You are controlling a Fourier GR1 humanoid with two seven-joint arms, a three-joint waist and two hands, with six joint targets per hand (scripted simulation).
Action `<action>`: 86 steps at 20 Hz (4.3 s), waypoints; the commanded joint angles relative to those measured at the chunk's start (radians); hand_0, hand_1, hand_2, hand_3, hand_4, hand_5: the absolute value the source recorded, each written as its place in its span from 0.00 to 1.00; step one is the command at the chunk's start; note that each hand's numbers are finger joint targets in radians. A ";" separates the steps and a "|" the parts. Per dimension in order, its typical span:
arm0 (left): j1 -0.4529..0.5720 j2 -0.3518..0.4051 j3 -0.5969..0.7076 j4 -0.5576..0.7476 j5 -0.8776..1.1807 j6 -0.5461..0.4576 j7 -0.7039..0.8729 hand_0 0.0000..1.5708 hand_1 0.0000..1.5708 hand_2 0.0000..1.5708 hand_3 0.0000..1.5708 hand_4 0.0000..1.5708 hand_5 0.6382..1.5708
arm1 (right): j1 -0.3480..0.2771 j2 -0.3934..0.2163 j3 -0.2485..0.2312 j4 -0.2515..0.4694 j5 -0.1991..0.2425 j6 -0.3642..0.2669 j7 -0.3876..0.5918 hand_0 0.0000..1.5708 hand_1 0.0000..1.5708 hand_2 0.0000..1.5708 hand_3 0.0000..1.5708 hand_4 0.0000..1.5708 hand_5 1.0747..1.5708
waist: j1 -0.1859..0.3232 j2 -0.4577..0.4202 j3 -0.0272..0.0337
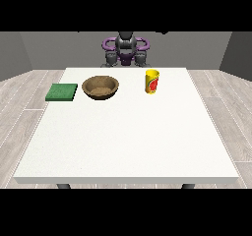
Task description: Pick the cup and pour the ball into the bowl, then pick the bowl and place it on the pad
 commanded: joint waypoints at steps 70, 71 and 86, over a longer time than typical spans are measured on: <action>-1.023 -0.004 -0.396 1.349 -1.272 0.403 0.371 0.49 0.49 1.00 0.77 0.67 1.00 | -0.392 -0.346 -0.356 0.824 -0.171 0.376 -0.265 0.00 0.00 0.00 0.00 0.42 0.99 | -0.051 0.081 0.0010; -1.097 -0.005 -0.365 1.381 -1.304 0.398 0.419 0.50 0.50 1.00 0.77 0.64 1.00 | -0.372 -0.325 -0.344 0.805 -0.162 0.393 -0.307 0.00 0.00 0.00 0.00 0.42 0.99 | -0.090 0.122 0.0010; -1.035 -0.007 -0.583 1.085 -1.364 0.035 0.494 0.00 0.00 0.75 0.94 0.58 1.00 | -0.449 -0.357 -0.373 0.904 -0.151 0.372 -0.323 0.00 0.00 0.00 0.00 0.44 0.99 | -0.048 0.109 0.0003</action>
